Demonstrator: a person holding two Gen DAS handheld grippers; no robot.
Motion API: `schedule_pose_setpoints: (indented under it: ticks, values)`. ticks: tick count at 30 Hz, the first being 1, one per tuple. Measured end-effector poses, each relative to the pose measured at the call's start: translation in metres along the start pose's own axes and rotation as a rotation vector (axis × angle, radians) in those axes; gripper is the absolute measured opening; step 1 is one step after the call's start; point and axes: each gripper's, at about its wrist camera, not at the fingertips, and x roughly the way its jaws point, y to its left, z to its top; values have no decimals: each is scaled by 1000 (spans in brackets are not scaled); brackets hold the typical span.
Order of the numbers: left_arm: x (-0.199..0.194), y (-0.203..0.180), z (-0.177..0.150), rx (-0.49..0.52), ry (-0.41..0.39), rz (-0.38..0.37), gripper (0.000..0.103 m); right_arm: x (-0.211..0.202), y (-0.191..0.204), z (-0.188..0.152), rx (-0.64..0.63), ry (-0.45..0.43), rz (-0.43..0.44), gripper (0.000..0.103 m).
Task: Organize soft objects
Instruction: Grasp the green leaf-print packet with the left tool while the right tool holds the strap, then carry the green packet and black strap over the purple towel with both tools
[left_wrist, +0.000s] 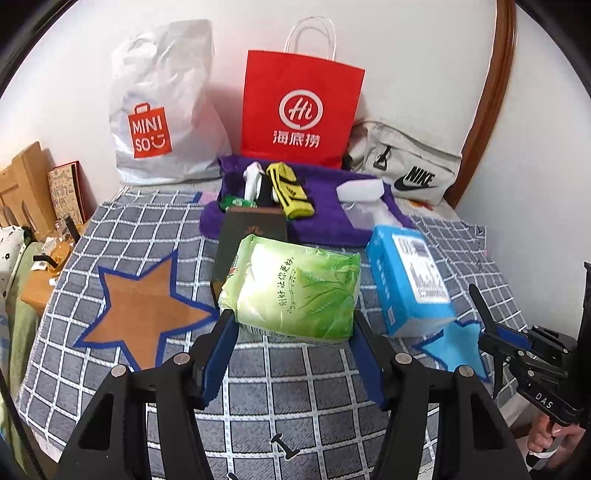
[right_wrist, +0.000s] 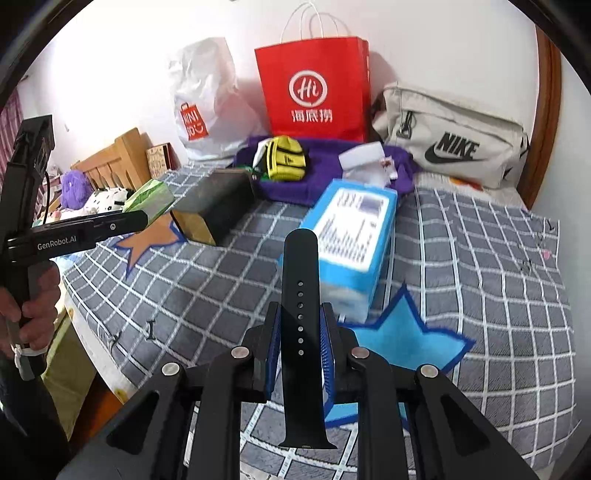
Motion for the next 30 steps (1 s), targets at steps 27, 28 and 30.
schedule_pose_setpoints:
  ticks: [27,28,30]
  values:
    - [2,-3,82,17,-70,19,59,5,-12,94,-34,-93,-13,20]
    - [3,-4,84,18,-69,20,59,6,-13,96,-32,-93,-13,20]
    - [6,-5,90,19,-66,22,59,10,-15,99,-29,-92,-12,20]
